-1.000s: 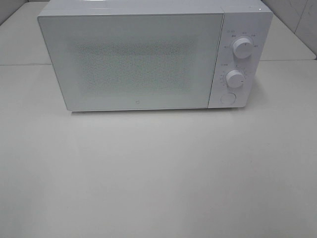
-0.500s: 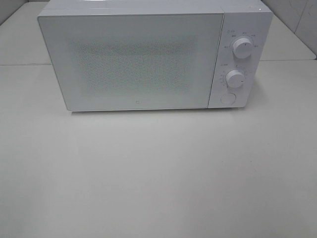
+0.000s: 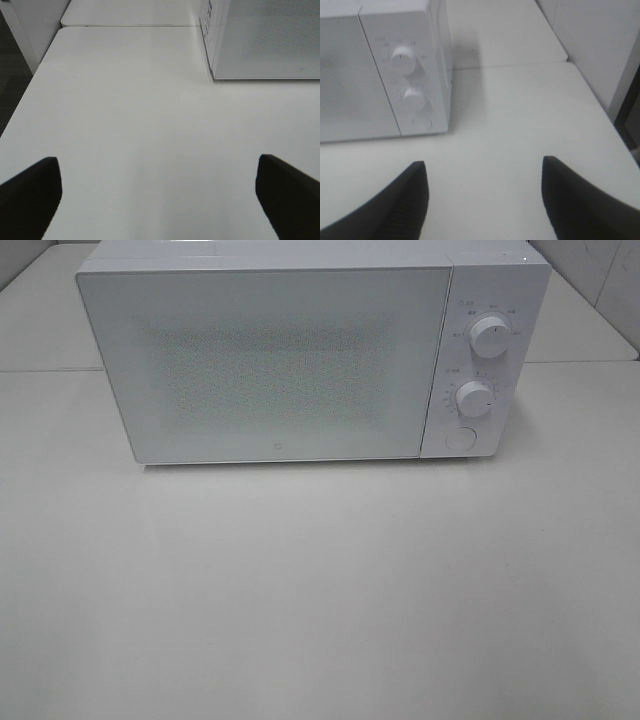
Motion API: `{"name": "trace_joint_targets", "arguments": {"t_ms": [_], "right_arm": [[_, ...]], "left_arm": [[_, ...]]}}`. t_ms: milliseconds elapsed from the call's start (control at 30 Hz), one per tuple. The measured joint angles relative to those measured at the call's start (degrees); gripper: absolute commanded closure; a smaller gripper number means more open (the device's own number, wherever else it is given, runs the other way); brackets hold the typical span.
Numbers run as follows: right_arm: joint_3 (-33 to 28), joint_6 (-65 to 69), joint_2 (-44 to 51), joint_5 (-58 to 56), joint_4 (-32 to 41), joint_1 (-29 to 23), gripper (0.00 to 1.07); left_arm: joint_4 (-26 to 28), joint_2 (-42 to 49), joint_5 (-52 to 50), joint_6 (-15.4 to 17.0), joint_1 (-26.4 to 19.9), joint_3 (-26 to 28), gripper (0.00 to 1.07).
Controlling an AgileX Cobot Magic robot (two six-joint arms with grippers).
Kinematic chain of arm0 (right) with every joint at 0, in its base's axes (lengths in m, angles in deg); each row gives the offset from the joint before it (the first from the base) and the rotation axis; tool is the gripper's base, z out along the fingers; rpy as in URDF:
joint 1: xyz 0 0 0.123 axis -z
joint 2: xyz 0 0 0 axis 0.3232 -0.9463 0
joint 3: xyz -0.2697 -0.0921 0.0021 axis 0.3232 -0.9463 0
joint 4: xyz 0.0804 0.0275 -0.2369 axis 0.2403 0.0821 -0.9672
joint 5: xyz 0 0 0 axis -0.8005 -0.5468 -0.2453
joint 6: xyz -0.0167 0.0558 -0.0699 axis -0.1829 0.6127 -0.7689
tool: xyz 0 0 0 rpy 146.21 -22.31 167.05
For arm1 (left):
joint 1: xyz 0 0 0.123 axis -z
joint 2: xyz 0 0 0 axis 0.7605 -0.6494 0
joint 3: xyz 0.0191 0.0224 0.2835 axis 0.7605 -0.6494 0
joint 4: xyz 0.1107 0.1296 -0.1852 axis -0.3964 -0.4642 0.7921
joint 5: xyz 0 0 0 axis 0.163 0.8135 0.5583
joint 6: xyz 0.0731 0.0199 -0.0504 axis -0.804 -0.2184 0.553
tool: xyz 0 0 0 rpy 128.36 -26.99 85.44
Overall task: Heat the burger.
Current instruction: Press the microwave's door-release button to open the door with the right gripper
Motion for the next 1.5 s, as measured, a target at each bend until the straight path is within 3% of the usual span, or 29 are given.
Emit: {"name": "trace_joint_targets", "arguments": {"t_ms": [133, 200, 233, 267, 300, 333, 433, 900, 1267, 1500], "right_arm": [[-1.0, -2.3, -4.6, 10.3, 0.0, 0.0, 0.6], [-2.3, -4.0, -9.7, 18.8, 0.0, 0.0, 0.74], [-2.3, -4.0, -9.7, 18.8, 0.0, 0.0, 0.74], [-3.2, -4.4, -12.7, 24.1, 0.0, 0.0, 0.84], [-3.2, -4.4, -12.7, 24.1, 0.0, 0.0, 0.84], [-4.0, -4.5, -15.8, 30.4, 0.0, 0.0, 0.96], [-5.3, -4.7, -20.9, 39.0, 0.0, 0.0, 1.07], [-12.8, -3.4, -41.9, 70.9, -2.6, 0.0, 1.07], [-15.1, -1.8, -68.8, 100.8, -3.7, 0.0, 1.07], [-15.1, 3.8, -77.5, 103.8, -5.5, 0.0, 1.07]], "left_arm": [[0.0, 0.0, 0.0, 0.0, 0.0, 0.0, 0.06], [0.0, 0.0, 0.0, 0.0, 0.0, 0.0, 0.06], [0.0, 0.0, 0.0, 0.0, 0.0, 0.0, 0.06], [0.0, 0.0, 0.0, 0.0, 0.0, 0.0, 0.06], [0.0, 0.0, 0.0, 0.0, 0.0, 0.0, 0.06], [0.0, 0.0, 0.0, 0.0, 0.0, 0.0, 0.06], [0.0, 0.0, 0.0, 0.0, 0.0, 0.0, 0.06], [0.0, 0.0, 0.0, 0.0, 0.0, 0.0, 0.06], [0.0, 0.0, 0.0, 0.0, 0.0, 0.0, 0.06], [0.0, 0.0, 0.0, 0.0, 0.0, 0.0, 0.06]]}}
